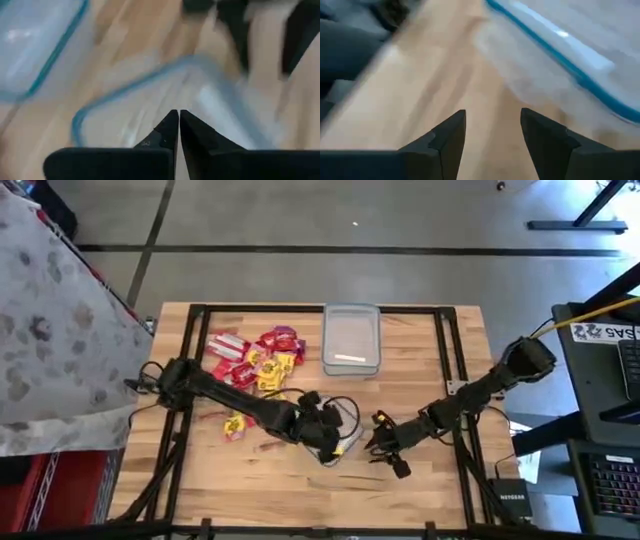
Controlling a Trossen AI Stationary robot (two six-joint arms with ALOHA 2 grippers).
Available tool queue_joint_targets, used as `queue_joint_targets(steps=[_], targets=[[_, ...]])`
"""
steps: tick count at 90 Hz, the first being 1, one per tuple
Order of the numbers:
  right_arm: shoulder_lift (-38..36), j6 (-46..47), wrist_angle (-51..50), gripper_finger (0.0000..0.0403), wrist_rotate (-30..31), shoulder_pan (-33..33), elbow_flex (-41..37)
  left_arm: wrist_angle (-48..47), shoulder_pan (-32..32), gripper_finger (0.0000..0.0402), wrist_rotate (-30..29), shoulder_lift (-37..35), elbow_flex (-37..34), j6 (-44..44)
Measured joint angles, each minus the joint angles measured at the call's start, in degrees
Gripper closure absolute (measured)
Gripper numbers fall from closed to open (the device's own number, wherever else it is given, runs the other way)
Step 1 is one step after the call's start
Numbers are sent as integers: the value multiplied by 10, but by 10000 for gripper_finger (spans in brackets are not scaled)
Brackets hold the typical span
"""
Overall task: Sort candy
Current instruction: Open the square transparent food container
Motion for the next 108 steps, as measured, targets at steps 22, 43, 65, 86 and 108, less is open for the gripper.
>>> queue_joint_targets(steps=[22,43,65,86,108], targets=[[0,-20,-5,226,73,-48,0,0,9,401,145,8,-22,-76],[-14,2,-54,226,250,-96,0,39,-17,401,188,4,-21,-108],[-102,23,-124,226,134,-59,0,38,-27,401,119,1,-17,-120],[-77,35,-2,226,-116,27,0,48,-12,401,99,1,-27,-102],[44,39,165,226,-110,52,24,38,-1,401,106,-4,-16,-61]])
